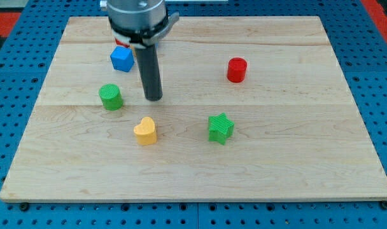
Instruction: Place the green circle diagonally to the yellow heart
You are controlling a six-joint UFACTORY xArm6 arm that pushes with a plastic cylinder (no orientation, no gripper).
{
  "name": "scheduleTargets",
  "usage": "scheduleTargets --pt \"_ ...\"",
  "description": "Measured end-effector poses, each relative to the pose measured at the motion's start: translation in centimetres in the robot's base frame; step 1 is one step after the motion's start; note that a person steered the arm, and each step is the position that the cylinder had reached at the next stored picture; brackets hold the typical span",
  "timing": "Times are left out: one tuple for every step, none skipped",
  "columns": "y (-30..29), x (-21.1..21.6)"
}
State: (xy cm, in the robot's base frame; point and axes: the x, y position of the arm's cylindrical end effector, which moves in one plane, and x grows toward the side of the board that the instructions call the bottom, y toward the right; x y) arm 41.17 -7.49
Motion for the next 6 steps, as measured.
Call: scheduleTargets --pt "-2.3 -1.3" --pt "-6.2 -1.2" --pt "-8.5 -1.0" --pt "-10.5 0.1" --pt "-7.2 -0.6" --pt "-1.9 -4.1"
